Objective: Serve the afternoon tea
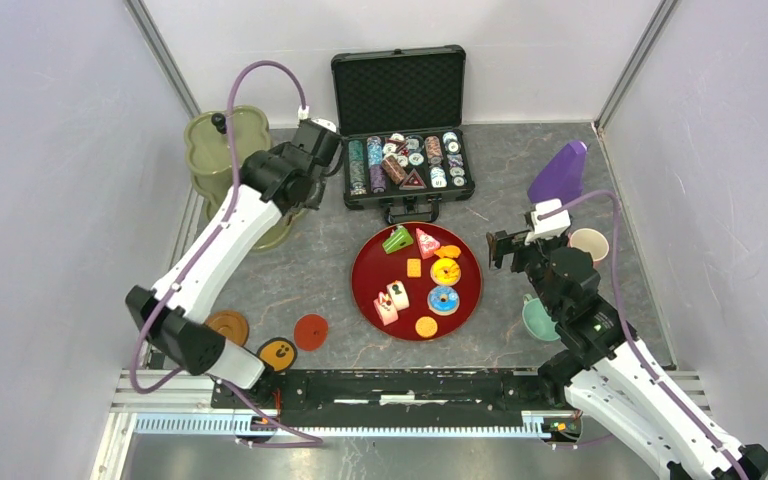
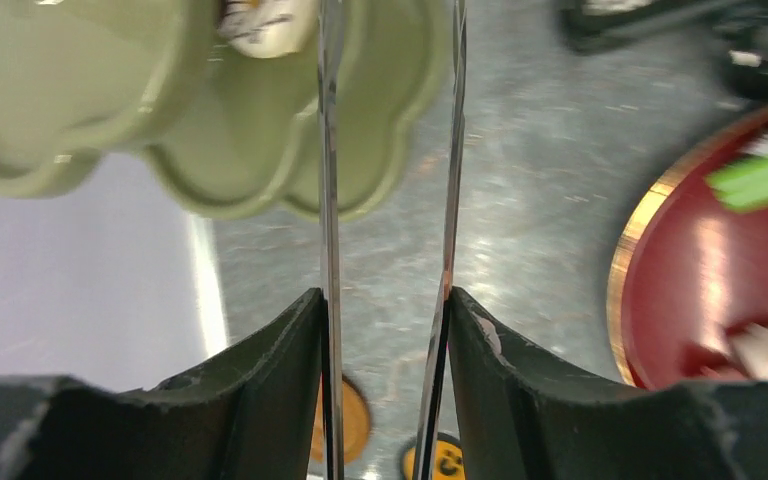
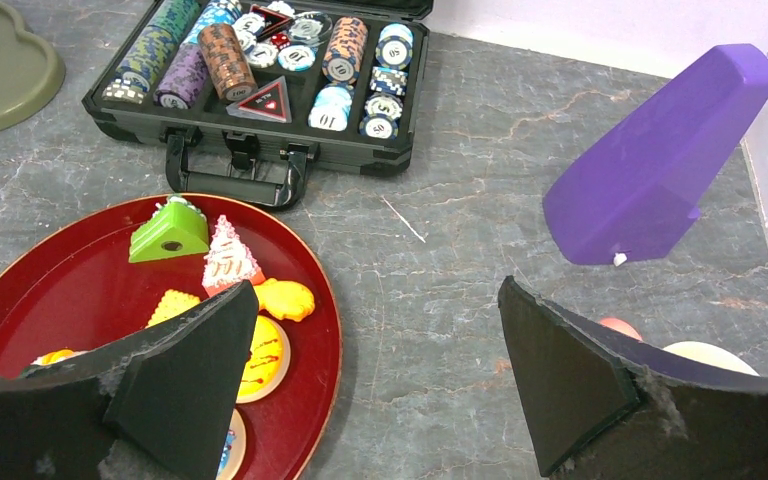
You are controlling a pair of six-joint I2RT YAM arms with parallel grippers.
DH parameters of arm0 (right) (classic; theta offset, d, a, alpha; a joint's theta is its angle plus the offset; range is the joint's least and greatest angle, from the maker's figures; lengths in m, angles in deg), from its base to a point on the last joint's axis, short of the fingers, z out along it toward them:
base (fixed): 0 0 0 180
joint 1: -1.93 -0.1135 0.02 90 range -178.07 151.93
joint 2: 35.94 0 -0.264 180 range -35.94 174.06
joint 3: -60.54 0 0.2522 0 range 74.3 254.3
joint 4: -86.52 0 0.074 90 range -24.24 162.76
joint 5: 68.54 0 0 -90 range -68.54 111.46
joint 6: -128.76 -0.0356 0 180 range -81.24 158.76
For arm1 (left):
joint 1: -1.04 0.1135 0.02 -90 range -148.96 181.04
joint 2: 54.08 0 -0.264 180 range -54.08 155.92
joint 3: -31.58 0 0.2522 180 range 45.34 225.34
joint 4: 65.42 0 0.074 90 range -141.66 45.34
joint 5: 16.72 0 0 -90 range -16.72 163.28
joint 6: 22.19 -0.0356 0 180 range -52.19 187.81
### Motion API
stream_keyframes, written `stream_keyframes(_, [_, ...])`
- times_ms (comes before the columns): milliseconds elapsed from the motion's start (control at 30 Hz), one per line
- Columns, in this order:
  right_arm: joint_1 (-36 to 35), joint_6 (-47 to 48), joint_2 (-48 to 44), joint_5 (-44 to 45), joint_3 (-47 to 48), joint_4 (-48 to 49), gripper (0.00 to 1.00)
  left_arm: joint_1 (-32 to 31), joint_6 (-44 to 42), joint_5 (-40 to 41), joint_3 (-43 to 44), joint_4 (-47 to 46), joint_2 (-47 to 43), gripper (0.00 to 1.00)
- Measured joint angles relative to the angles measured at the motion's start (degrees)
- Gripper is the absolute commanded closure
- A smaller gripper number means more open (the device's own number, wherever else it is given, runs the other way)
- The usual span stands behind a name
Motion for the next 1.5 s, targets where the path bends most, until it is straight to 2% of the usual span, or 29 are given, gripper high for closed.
stream_keyframes(133, [0.00, 0.00, 0.35, -0.02, 0.00, -0.02, 0.02, -0.33, -0.09, -15.10, -2.84, -2.84, -6.25, 0.46])
stream_keyframes(233, [-0.02, 0.02, 0.33, 0.00, 0.00, 0.00, 0.02, -0.57, -0.98, -26.93, -9.57, -6.19, -13.77, 0.46])
stream_keyframes(333, [0.00, 0.04, 0.33, -0.02, 0.00, -0.02, 0.02, -0.79, -2.40, -34.21, -14.03, -7.21, -17.68, 0.47])
stream_keyframes(433, [0.00, 0.04, 0.35, -0.15, 0.00, 0.00, 0.02, -1.40, -3.54, -39.41, -18.05, -9.51, -17.46, 0.47])
stream_keyframes(633, [0.00, 0.04, 0.00, -0.20, 0.00, -0.02, 0.02, -4.87, -4.63, -41.90, -22.60, -12.79, -9.92, 0.47])
stream_keyframes(833, [0.00, 0.02, -0.98, -0.17, 0.00, -0.04, 0.02, -7.28, -4.72, -40.83, -22.86, -14.75, -6.51, 0.47])
stream_keyframes(1133, [0.00, 0.02, -1.33, -0.17, 0.00, -0.04, 0.02, -7.41, -6.56, -35.98, -22.86, -15.37, -5.31, 0.45])
stream_keyframes(1500, [0.00, -0.07, -1.31, -0.22, -0.74, -0.02, 0.02, -6.38, -10.58, -36.28, -22.86, -16.90, -0.15, 0.44])
